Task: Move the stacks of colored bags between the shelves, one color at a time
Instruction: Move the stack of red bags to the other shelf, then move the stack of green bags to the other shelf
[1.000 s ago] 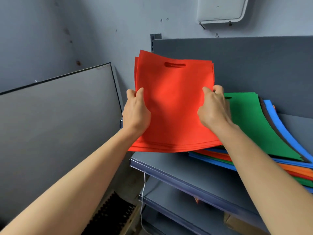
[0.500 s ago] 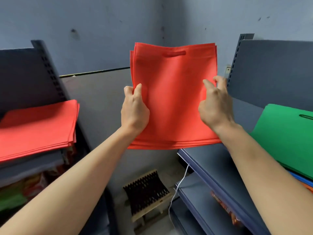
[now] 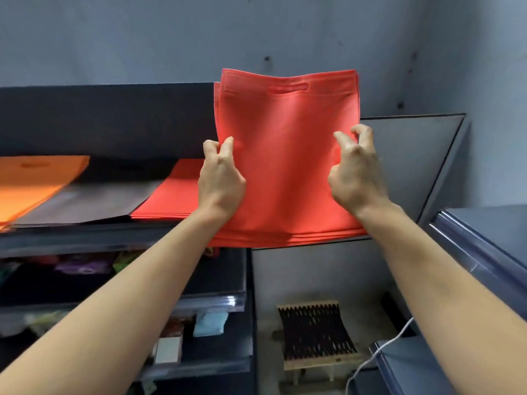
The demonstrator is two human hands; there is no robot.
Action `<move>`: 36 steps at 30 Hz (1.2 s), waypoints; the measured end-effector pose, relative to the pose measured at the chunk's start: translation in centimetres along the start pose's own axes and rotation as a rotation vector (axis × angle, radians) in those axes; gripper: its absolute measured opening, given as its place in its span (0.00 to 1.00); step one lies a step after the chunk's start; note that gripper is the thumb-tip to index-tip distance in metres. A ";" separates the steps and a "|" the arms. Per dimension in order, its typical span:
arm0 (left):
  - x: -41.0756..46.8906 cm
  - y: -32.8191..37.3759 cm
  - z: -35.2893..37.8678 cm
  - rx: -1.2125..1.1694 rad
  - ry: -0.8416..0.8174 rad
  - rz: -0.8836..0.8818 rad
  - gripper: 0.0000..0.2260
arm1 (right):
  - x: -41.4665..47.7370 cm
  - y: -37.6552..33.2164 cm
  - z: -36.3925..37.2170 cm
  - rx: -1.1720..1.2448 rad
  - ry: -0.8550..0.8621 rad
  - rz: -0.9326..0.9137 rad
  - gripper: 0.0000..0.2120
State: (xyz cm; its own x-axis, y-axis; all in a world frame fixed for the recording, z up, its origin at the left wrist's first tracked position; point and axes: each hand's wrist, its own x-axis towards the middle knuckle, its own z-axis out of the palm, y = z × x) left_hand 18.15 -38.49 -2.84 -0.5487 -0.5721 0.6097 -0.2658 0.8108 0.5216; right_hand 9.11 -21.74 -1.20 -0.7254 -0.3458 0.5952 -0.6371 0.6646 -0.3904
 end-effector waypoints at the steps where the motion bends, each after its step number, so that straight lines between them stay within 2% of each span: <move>1: 0.6 -1.3 -0.6 0.013 0.010 -0.015 0.27 | 0.4 -1.2 1.0 -0.002 -0.011 -0.015 0.24; 6: 3.9 -8.1 -2.6 0.054 -0.004 -0.084 0.26 | 2.5 -6.7 6.3 0.000 -0.070 -0.079 0.26; 11: 7.4 -13.8 -2.5 0.081 -0.095 -0.132 0.26 | 4.5 -10.3 11.6 -0.021 -0.151 -0.050 0.24; 17: 10.0 -19.2 -0.6 0.111 -0.266 -0.187 0.24 | 5.8 -11.6 17.7 -0.054 -0.290 0.031 0.22; 23: 11.0 -22.4 1.3 0.190 -0.418 -0.207 0.18 | 6.1 -11.2 21.6 -0.103 -0.405 0.113 0.22; 30: 11.5 -23.3 2.4 0.322 -0.481 -0.173 0.17 | 6.3 -10.6 22.1 -0.229 -0.337 0.107 0.20; 33: 11.7 -21.8 2.7 0.374 -0.426 -0.085 0.16 | 6.4 -10.6 21.0 -0.258 -0.297 0.074 0.19; 36: 11.7 -18.4 3.1 0.265 -0.381 0.047 0.16 | 6.3 -10.3 18.6 -0.291 -0.224 0.039 0.18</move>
State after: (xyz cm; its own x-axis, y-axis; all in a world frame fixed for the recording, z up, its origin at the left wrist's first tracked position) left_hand 14.14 -59.67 -7.18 -0.8039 -0.4880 0.3400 -0.4001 0.8667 0.2980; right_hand 6.25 -43.04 -6.51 -0.8074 -0.4315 0.4024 -0.5303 0.8297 -0.1744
